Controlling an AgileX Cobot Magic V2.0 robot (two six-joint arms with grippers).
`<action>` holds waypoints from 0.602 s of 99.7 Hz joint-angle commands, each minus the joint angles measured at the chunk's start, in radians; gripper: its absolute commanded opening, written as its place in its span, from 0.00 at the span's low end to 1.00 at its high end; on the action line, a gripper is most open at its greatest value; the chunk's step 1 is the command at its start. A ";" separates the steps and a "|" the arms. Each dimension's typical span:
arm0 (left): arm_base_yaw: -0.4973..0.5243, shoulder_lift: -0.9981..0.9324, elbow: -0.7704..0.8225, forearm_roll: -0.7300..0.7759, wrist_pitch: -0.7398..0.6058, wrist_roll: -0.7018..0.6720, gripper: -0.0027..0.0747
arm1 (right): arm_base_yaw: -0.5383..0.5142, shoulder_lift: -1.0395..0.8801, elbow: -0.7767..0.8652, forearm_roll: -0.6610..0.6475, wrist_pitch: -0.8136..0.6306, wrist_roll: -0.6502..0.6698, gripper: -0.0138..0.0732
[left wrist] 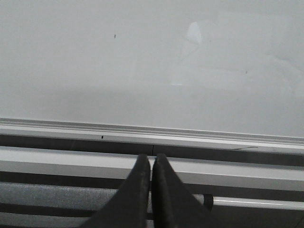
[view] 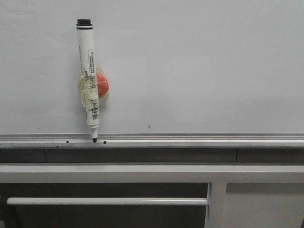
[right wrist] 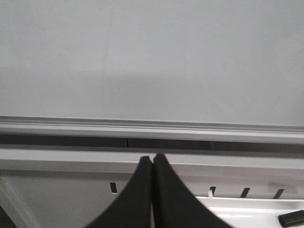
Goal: Write number 1 on whiteboard
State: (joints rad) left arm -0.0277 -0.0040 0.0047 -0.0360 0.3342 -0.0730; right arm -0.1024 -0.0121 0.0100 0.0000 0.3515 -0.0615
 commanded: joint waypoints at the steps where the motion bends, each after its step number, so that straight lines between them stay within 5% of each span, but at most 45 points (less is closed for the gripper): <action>1: -0.009 -0.023 0.007 -0.011 -0.056 -0.009 0.01 | -0.006 -0.013 0.031 -0.021 -0.021 -0.005 0.08; 45: -0.009 -0.023 0.007 -0.010 -0.071 -0.009 0.01 | -0.006 -0.013 0.031 -0.021 -0.021 -0.005 0.08; 60: -0.009 -0.023 0.007 0.007 -0.218 -0.009 0.01 | -0.006 -0.013 0.031 -0.021 -0.041 -0.005 0.08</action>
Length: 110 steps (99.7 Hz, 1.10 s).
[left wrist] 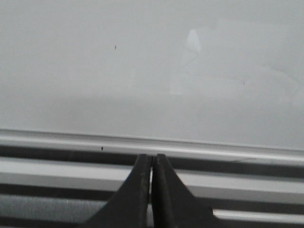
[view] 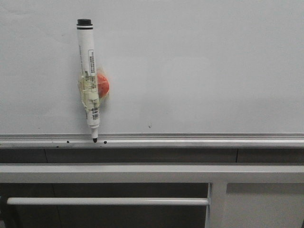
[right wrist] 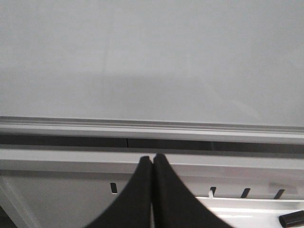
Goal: Write number 1 on whiteboard
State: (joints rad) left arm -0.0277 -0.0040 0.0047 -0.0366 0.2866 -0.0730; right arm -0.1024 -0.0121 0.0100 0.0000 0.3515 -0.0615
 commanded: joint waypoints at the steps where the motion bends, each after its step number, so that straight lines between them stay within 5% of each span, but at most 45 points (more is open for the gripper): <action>1: -0.009 -0.023 0.007 0.011 -0.179 -0.009 0.01 | -0.006 -0.013 0.031 -0.021 -0.041 -0.005 0.08; 28: -0.009 -0.023 0.007 0.024 -0.452 -0.009 0.01 | -0.006 -0.013 0.031 -0.074 -0.186 -0.005 0.08; 73: -0.009 -0.023 0.007 0.022 -0.483 -0.009 0.01 | -0.006 -0.013 0.031 -0.027 -0.245 -0.005 0.08; 110: -0.009 -0.023 -0.002 0.015 -0.518 -0.009 0.01 | -0.004 -0.013 0.031 0.085 -0.614 -0.003 0.08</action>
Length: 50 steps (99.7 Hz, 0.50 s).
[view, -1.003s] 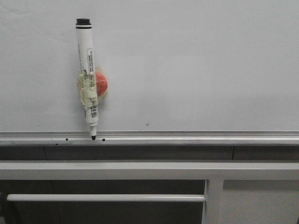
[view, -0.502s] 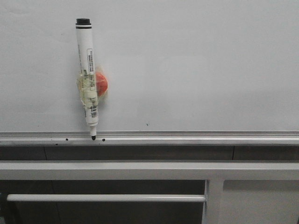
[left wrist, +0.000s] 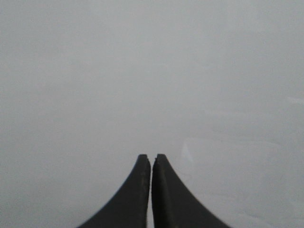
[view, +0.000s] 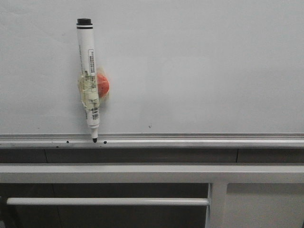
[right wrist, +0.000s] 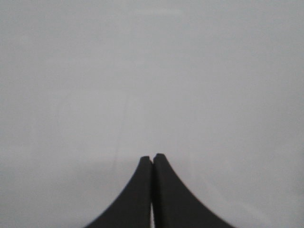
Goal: Write number 1 on whiteboard
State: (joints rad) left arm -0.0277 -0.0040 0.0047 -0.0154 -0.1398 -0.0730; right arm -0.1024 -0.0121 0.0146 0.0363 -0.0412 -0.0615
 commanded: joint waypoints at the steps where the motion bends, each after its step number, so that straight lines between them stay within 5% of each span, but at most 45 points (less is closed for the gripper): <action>1: -0.009 -0.023 -0.001 -0.006 -0.092 -0.009 0.01 | -0.004 -0.013 0.026 0.049 -0.246 -0.003 0.08; 21: -0.009 -0.022 -0.038 0.009 -0.092 -0.009 0.01 | -0.004 -0.013 -0.009 0.175 -0.428 0.276 0.08; 50: -0.009 0.016 -0.180 0.079 0.034 -0.009 0.01 | -0.004 -0.008 -0.155 0.363 0.068 0.333 0.09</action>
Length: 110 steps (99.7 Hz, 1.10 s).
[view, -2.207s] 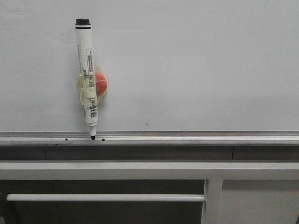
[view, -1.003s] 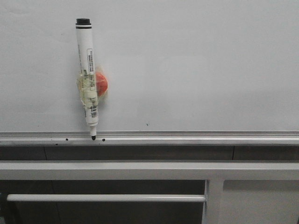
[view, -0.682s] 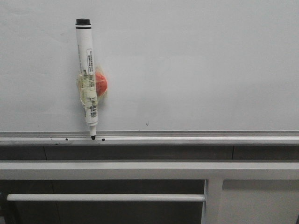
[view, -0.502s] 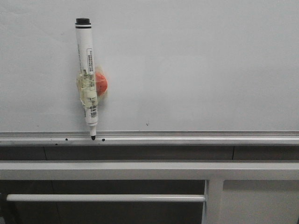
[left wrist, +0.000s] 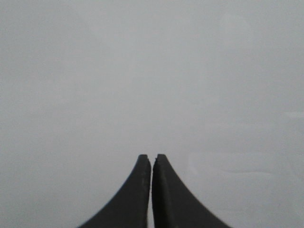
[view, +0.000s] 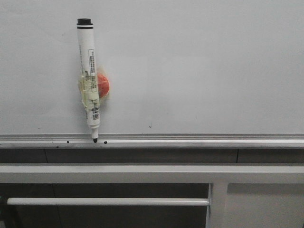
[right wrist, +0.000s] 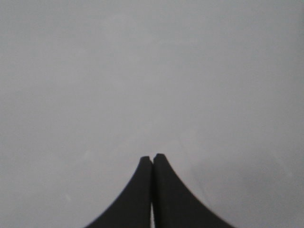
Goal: Write number 1 on whiteboard
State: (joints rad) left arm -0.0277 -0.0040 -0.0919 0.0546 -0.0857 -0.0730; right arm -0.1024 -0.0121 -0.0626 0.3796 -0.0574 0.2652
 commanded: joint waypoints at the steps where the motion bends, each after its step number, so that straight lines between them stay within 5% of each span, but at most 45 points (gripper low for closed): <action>1: -0.009 0.023 -0.095 0.009 -0.002 -0.009 0.01 | -0.004 -0.005 -0.088 0.020 0.118 0.007 0.09; 21: -0.009 0.199 -0.325 -0.001 0.209 -0.009 0.01 | -0.004 0.131 -0.295 0.018 0.592 -0.202 0.09; 47: -0.082 0.444 -0.562 -0.217 0.325 0.073 0.01 | -0.004 0.416 -0.657 -0.022 0.816 -0.381 0.09; 58: -0.155 0.472 -0.563 -0.266 0.322 0.166 0.07 | 0.015 0.455 -0.693 -0.022 0.827 -0.381 0.09; 80: -0.268 0.472 -0.556 -0.253 0.318 0.208 0.54 | 0.163 0.451 -0.686 -0.064 0.822 -0.381 0.09; 110: -0.281 0.478 -0.556 -0.335 0.305 0.197 0.56 | 0.275 0.455 -0.684 -0.066 0.796 -0.381 0.09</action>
State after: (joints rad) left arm -0.2983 0.4578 -0.6212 -0.2465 0.2774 0.1324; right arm 0.1591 0.4265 -0.7183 0.3134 0.8223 -0.1026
